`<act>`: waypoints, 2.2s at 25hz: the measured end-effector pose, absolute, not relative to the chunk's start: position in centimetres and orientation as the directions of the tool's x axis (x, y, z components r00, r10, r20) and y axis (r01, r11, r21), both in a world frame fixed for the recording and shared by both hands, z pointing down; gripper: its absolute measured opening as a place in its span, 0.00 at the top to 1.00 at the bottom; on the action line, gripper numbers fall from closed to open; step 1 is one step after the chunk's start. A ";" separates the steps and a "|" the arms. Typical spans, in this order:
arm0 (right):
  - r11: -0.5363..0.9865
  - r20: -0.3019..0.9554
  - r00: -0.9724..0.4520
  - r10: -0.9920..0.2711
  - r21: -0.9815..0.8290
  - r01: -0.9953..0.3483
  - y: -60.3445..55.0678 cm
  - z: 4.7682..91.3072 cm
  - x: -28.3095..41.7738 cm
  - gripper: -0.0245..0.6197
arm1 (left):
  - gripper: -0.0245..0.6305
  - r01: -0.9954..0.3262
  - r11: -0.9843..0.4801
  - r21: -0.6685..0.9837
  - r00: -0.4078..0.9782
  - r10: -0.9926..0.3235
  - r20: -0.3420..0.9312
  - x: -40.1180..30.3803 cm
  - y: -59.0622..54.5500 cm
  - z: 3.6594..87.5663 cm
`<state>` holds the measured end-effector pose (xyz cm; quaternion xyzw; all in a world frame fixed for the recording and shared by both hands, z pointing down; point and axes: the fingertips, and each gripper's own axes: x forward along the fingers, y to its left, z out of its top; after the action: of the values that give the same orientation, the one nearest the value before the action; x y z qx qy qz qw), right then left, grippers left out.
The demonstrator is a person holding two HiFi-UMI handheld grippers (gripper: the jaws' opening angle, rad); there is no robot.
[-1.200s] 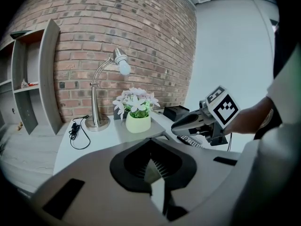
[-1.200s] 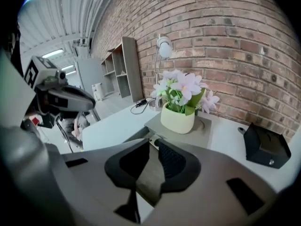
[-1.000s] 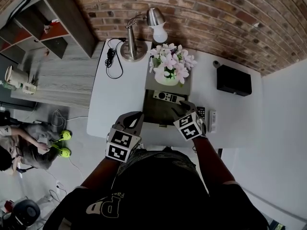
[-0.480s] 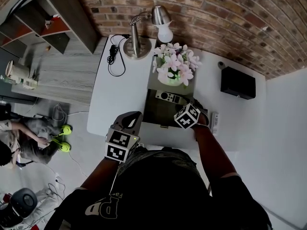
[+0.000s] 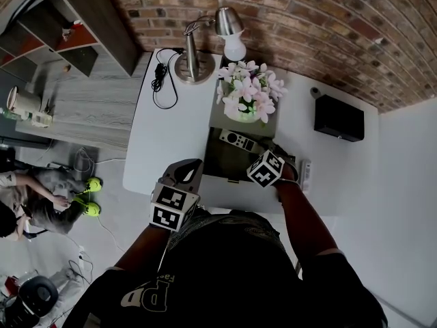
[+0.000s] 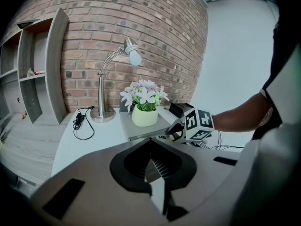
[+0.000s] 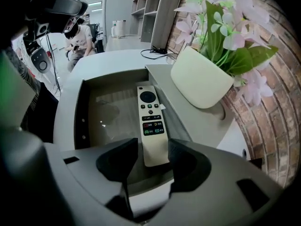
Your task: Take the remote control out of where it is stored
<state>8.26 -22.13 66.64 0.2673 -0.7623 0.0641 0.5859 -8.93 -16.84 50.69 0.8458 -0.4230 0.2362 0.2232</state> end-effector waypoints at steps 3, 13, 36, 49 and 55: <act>0.858 0.940 -0.174 -0.292 0.177 -0.482 -21.0 66.7 8.0 0.65 | 0.95 -0.818 -0.547 0.179 0.536 -0.611 0.583 -8.7 -17.1 50.5; 0.867 0.902 -0.280 -0.327 0.169 -0.469 -23.3 65.7 3.9 0.65 | 0.95 -0.826 -0.534 0.182 0.528 -0.617 0.584 -9.6 -17.1 50.6; 0.837 0.905 -0.267 -0.332 0.153 -0.525 -22.3 65.7 4.1 0.66 | 0.95 -0.834 -0.521 0.180 0.520 -0.636 0.571 -11.1 -16.2 50.1; 0.738 0.814 -0.370 -0.448 0.104 -0.667 -19.9 60.1 3.9 0.66 | 0.95 -0.812 -0.562 0.156 0.549 -0.646 0.531 -10.4 -15.7 49.0; 0.663 0.734 -0.444 -0.514 0.010 -0.749 -18.8 56.5 2.6 0.66 | 0.95 -0.796 -0.585 0.152 0.567 -0.635 0.525 -10.4 -15.2 49.0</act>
<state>2.65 -18.82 56.51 0.3782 -0.8346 0.1601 0.3671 -10.45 -15.17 49.04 0.8646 -0.4139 0.2126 0.1898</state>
